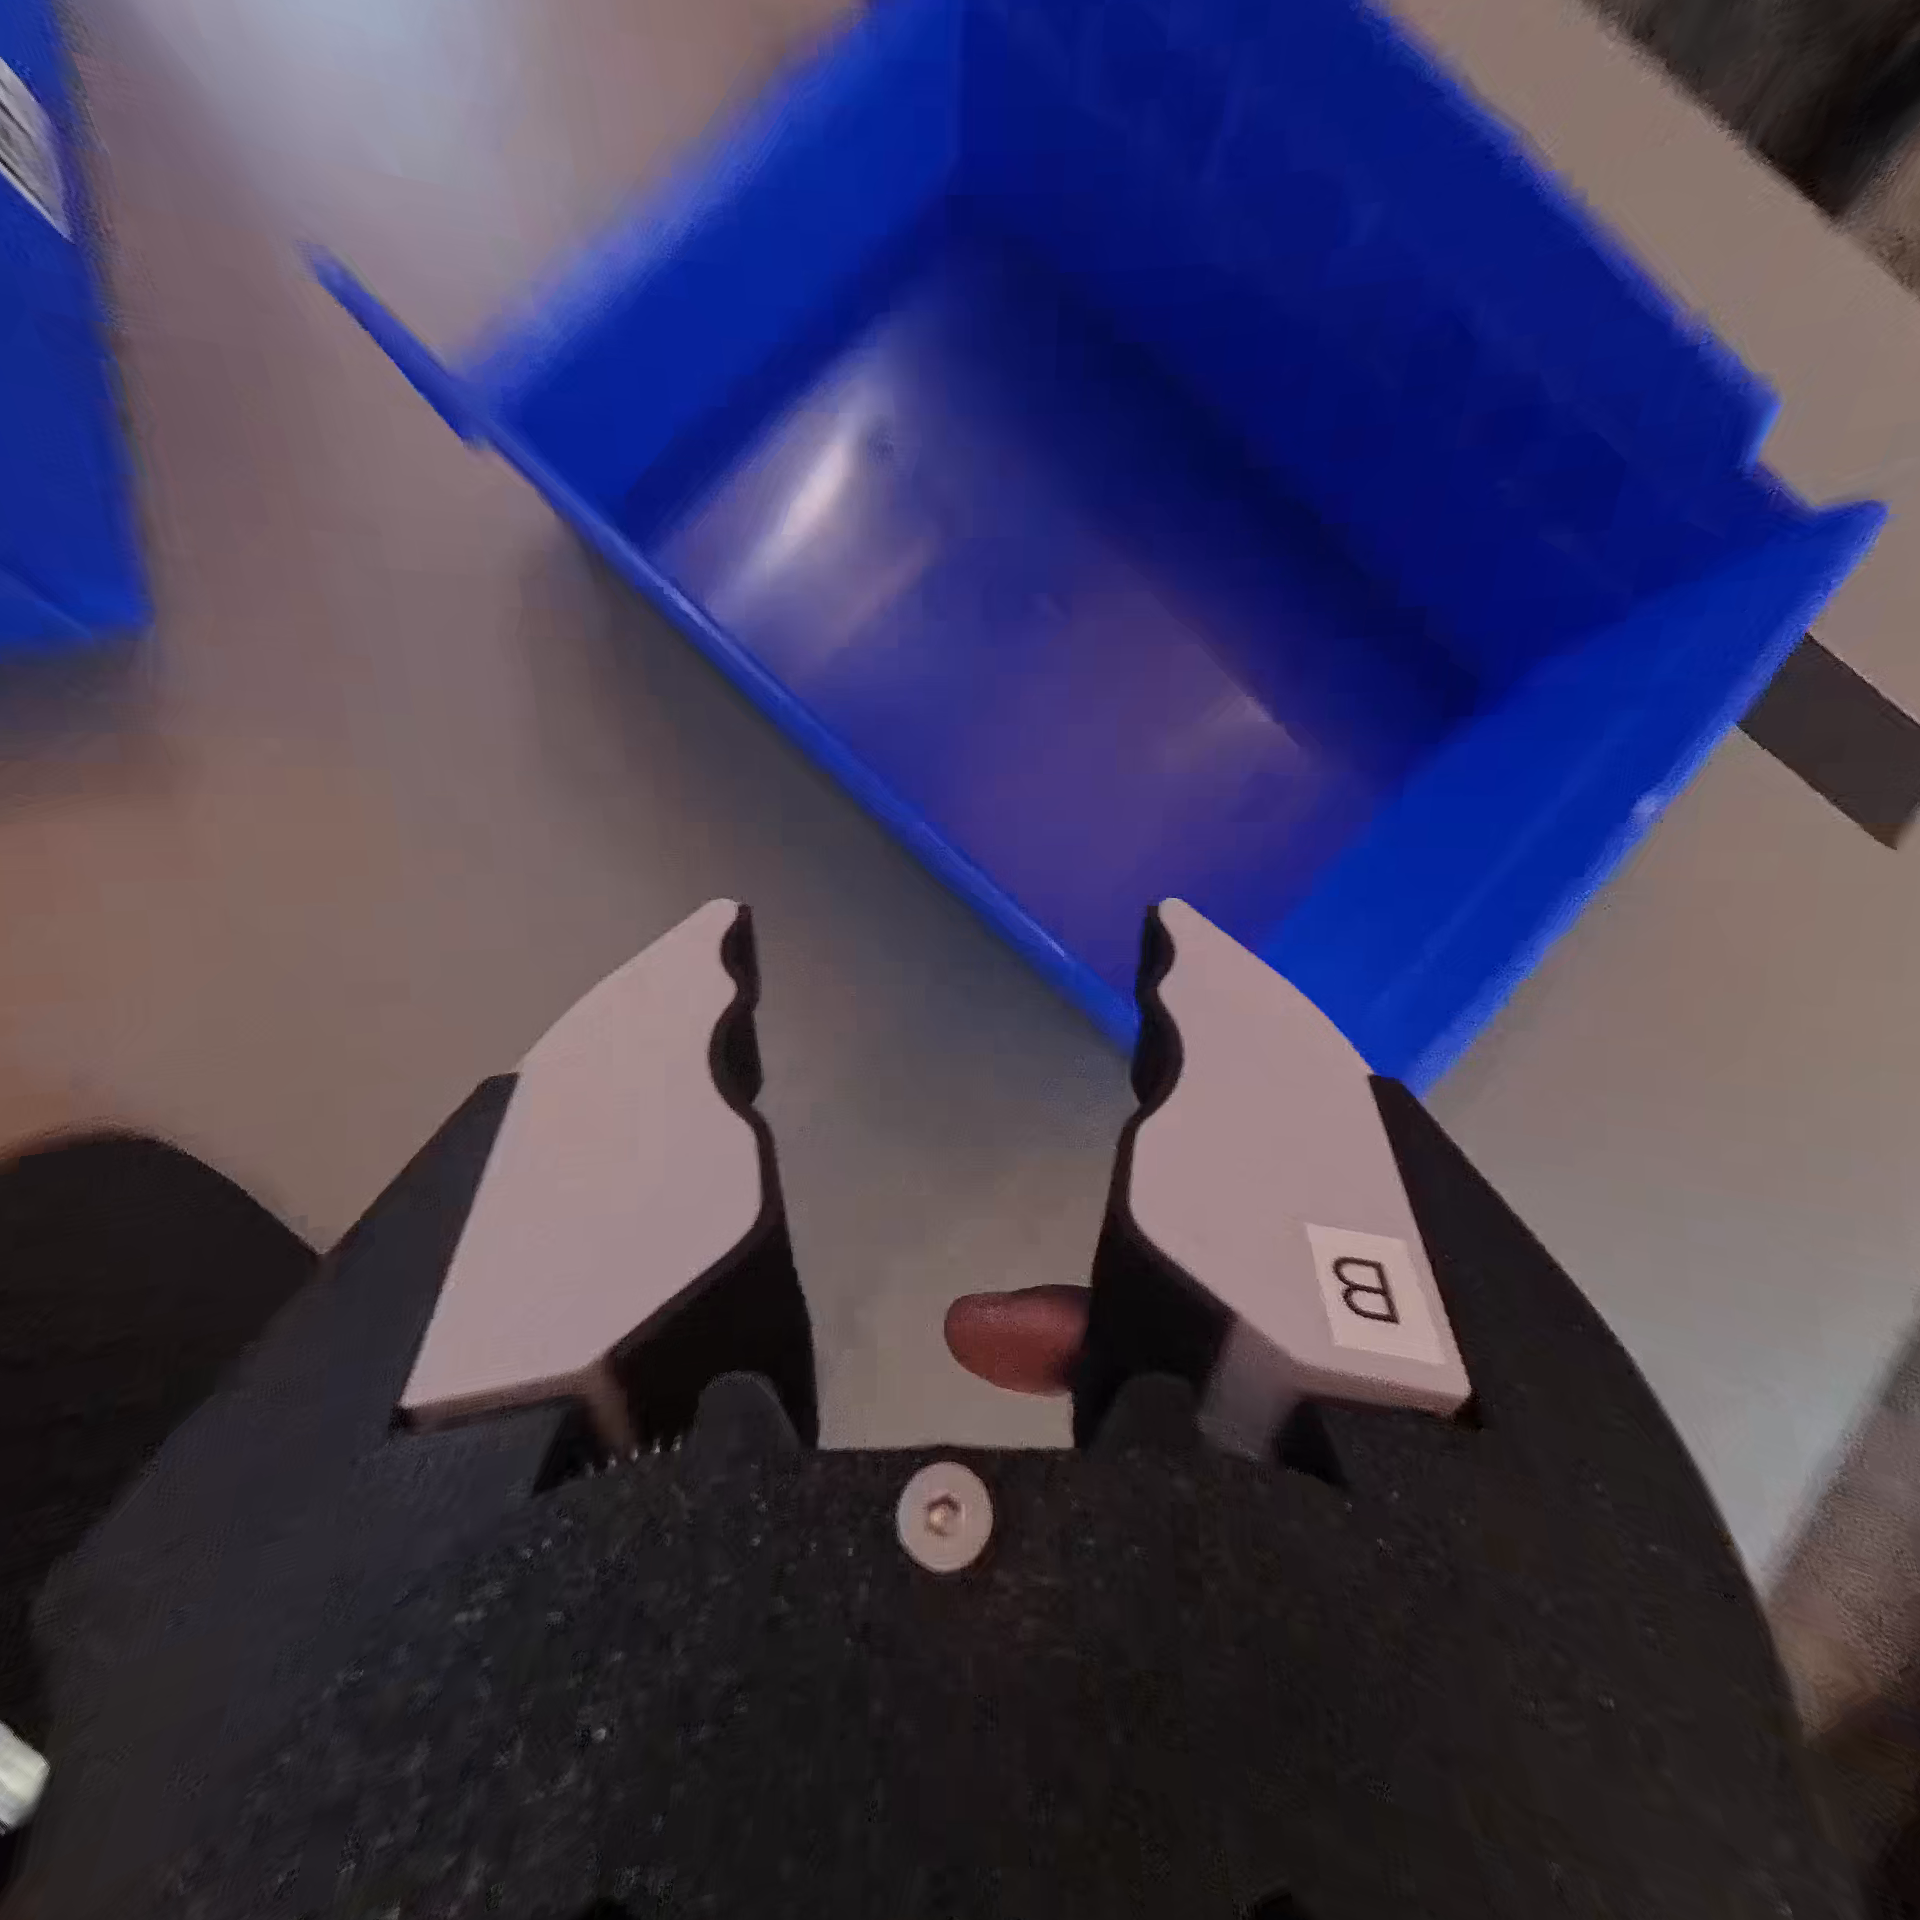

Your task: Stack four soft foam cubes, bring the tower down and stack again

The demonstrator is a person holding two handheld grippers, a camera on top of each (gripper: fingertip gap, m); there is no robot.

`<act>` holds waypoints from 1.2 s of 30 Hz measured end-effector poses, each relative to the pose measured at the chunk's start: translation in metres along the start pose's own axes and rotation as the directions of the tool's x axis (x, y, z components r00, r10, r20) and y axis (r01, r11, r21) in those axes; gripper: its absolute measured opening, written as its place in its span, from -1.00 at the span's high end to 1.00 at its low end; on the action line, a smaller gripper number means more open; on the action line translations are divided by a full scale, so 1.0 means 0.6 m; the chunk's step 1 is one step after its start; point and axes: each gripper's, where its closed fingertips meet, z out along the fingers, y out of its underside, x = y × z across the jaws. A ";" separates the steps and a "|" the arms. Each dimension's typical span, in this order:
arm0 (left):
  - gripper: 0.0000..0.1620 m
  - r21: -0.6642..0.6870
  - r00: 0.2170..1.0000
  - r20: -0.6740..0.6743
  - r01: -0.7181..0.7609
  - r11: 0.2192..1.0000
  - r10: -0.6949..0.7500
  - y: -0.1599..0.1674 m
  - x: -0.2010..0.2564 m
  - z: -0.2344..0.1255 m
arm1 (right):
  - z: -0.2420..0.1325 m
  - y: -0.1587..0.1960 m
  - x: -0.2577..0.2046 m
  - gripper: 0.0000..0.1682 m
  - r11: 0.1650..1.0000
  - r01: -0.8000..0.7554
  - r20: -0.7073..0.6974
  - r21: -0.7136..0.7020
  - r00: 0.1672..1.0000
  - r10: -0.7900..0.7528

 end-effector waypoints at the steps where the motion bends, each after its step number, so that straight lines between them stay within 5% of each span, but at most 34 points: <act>1: -0.08 0.064 0.997 -0.030 0.069 0.996 -0.068 -0.035 0.039 -0.006 | 0.000 -0.031 -0.012 0.07 0.997 -0.033 0.006 0.064 0.999 0.033; 4: 0.05 0.177 0.987 -0.096 0.142 0.974 -0.127 -0.124 0.161 0.001 | 0.016 -0.121 -0.044 -0.10 0.972 -0.111 0.027 0.205 0.994 0.108; 6: 0.06 0.123 0.984 -0.158 0.097 0.988 -0.078 -0.147 0.248 0.030 | 0.044 -0.164 -0.063 -0.10 0.967 -0.158 0.054 0.200 0.987 0.150; 9: 0.18 0.000 0.934 -0.353 0.055 0.999 -0.051 -0.152 0.369 0.074 | 0.109 -0.209 -0.088 -0.08 0.976 -0.183 0.103 0.118 0.980 0.171; 12: 0.29 -0.151 0.925 -0.370 0.027 0.988 -0.082 -0.129 0.418 0.113 | 0.186 -0.217 -0.091 -0.09 0.978 -0.202 0.102 -0.047 0.973 0.205; 19: 0.41 -0.394 0.953 -0.301 -0.082 0.916 -0.044 -0.057 0.434 0.163 | 0.297 -0.189 -0.100 0.16 0.919 -0.209 0.061 -0.334 0.968 0.243; 26: 0.53 -0.402 0.964 -0.266 -0.133 0.906 0.024 -0.050 0.427 0.165 | 0.338 -0.145 -0.120 0.54 0.879 -0.119 0.033 -0.462 0.988 0.151; 36: 0.52 -0.387 0.979 -0.186 0.006 0.922 -0.084 -0.061 0.385 0.152 | 0.337 -0.136 -0.123 0.56 0.871 -0.060 0.017 -0.488 0.997 0.079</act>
